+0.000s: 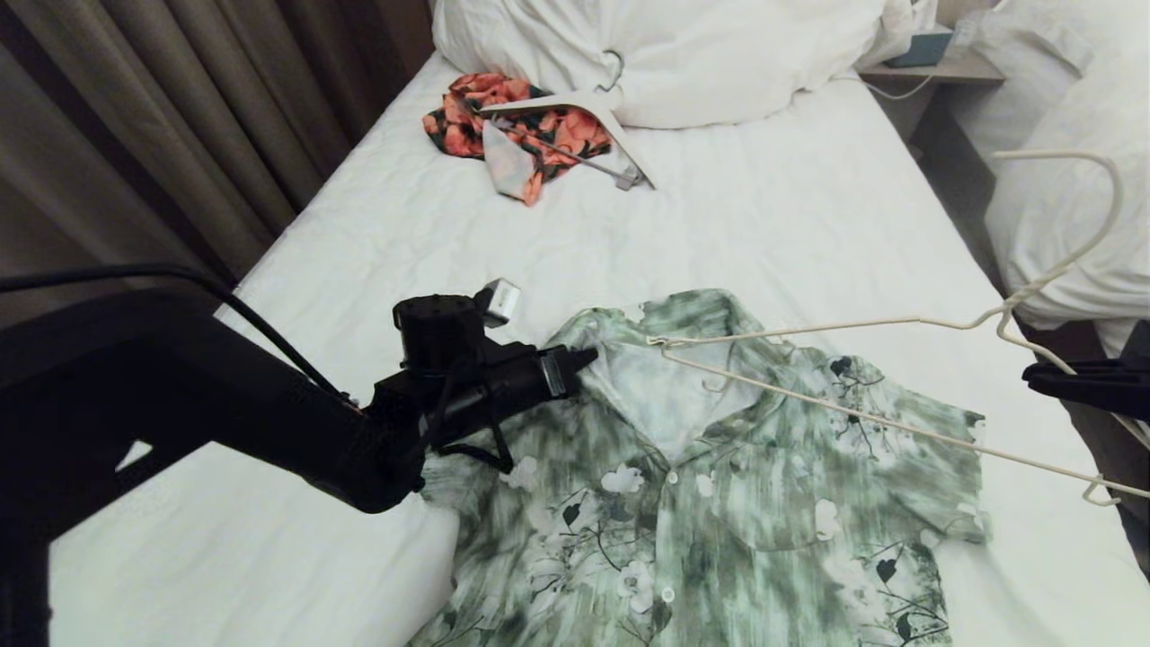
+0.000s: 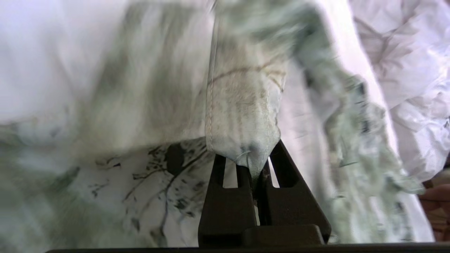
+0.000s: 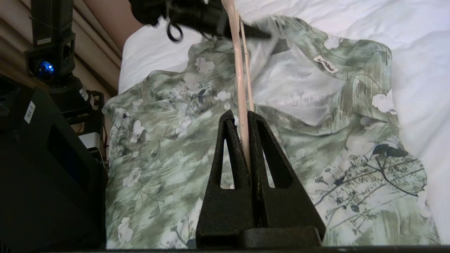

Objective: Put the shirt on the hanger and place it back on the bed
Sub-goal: Lift the shirt and hanger, then hook one side of the shirt onto the hanger

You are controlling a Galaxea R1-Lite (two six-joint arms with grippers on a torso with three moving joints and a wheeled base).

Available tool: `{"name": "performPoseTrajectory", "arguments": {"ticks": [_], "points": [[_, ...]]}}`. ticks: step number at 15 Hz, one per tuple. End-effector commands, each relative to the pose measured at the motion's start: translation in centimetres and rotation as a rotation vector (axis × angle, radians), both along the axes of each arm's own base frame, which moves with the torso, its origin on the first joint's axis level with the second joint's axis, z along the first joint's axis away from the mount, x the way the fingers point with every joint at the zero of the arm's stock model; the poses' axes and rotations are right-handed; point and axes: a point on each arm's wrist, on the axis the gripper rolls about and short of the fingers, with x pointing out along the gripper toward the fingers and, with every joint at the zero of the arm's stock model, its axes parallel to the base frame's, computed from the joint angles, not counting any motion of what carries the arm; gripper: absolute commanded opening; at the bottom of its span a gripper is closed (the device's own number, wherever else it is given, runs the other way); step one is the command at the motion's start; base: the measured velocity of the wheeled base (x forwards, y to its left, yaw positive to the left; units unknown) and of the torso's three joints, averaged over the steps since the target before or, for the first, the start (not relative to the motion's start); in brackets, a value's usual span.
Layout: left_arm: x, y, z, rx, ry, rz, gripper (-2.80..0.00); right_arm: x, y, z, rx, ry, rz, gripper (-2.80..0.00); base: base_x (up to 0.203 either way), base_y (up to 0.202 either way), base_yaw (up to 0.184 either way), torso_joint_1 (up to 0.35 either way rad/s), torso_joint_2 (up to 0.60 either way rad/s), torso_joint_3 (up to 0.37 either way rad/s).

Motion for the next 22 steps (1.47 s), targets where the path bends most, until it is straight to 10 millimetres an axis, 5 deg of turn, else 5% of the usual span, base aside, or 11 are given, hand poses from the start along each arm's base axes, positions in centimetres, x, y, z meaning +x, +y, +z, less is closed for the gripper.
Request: {"name": "performPoseTrajectory", "arguments": {"ticks": [1, 5, 8, 13, 22], "points": [[-2.1, 0.6, 3.7, -0.03, -0.065, -0.005, -2.8, 0.0, 0.1, -0.1, 0.002, 0.0, 0.008, -2.8, 0.0, 0.0, 0.0, 0.0, 0.0, 0.0], [-6.3, 2.1, 7.9, 0.031, -0.063, -0.006, -2.8, 0.3, 0.2, -0.3, 0.0, 0.011, 0.01, -2.8, 0.0, 0.0, 0.0, 0.0, 0.0, 0.0], [-8.7, 1.8, 8.7, 0.091, -0.051, 0.001, -2.8, 1.4, 1.0, -0.8, -0.006, 0.036, 0.054, -2.8, 0.0, 0.0, 0.0, 0.0, 0.0, 0.0], [-10.4, -1.7, 10.0, 0.111, -0.089, -0.037, -2.8, 3.1, 3.2, -1.0, -0.005, 0.055, 0.153, -2.8, 0.0, 0.0, 0.0, 0.0, 0.0, 0.0], [-15.6, -8.4, 11.5, 0.176, -0.087, -0.185, -2.8, 4.7, 3.4, -0.8, -0.009, 0.032, 0.175, -2.8, 0.0, 0.0, 0.0, 0.0, 0.0, 0.0]]}}
